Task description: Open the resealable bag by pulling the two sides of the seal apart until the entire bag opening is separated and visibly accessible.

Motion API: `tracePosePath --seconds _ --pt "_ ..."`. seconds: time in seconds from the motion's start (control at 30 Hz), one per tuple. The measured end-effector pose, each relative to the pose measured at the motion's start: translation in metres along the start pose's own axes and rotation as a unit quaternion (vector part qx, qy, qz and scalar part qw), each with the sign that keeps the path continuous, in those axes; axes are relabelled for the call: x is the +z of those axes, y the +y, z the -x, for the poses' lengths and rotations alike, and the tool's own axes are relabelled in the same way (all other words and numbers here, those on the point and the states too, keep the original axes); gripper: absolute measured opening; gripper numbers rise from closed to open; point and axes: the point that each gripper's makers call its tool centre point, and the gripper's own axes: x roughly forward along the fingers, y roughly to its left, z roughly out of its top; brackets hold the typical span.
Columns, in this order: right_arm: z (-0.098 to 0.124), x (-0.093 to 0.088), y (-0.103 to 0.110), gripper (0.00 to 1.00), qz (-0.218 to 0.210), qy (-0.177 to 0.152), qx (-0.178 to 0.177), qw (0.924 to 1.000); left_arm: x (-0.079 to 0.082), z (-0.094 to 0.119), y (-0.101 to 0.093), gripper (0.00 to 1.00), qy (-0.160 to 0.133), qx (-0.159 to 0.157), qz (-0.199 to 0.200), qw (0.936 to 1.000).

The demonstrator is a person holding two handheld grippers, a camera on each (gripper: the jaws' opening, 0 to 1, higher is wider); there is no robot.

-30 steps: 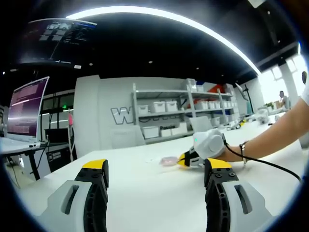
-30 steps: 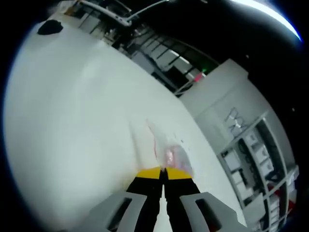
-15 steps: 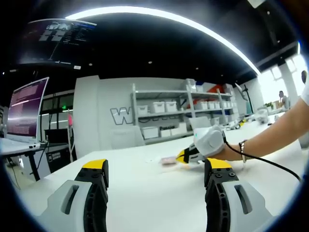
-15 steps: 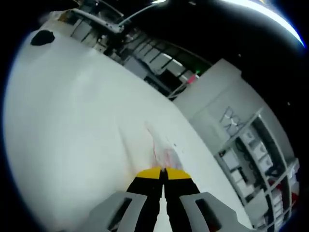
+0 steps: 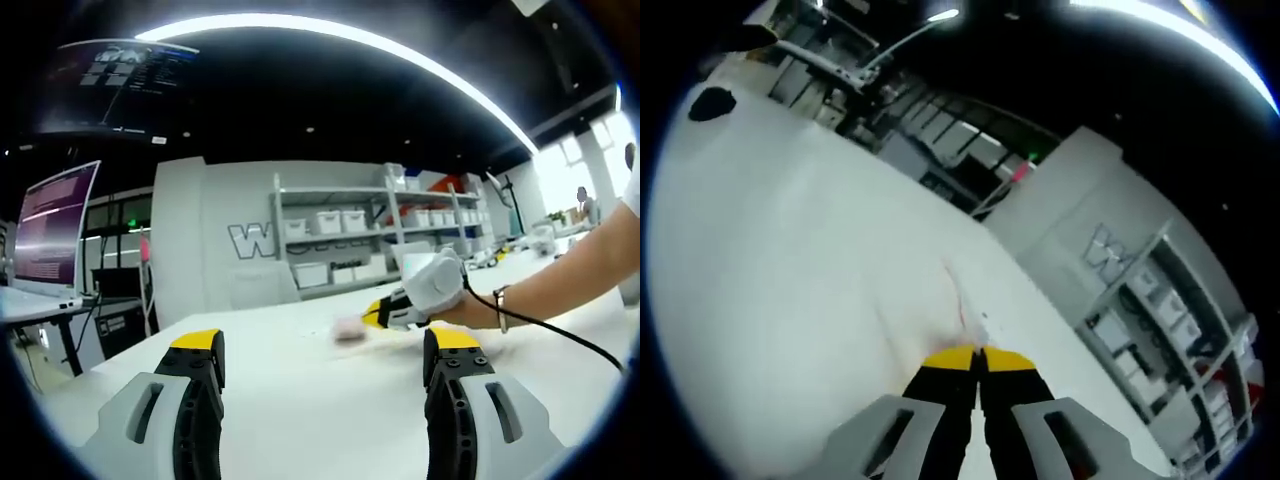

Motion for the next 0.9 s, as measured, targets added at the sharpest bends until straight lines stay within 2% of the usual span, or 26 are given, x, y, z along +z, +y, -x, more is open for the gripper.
tracePosePath --seconds 0.23,0.47,0.9 --pt "0.004 0.008 -0.011 0.0 -0.002 -0.013 -0.017 0.9998 -0.001 0.0 -0.003 0.81 0.0 -0.003 0.001 1.0" --pt "-0.005 0.018 -0.02 0.0 -0.003 -0.031 -0.021 0.9993 -0.001 0.001 -0.003 0.81 -0.001 -0.003 0.003 1.0" --pt "0.008 0.035 -0.029 0.0 -0.035 -0.061 -0.038 0.9968 0.001 0.002 -0.008 0.81 -0.004 -0.007 0.004 1.0"
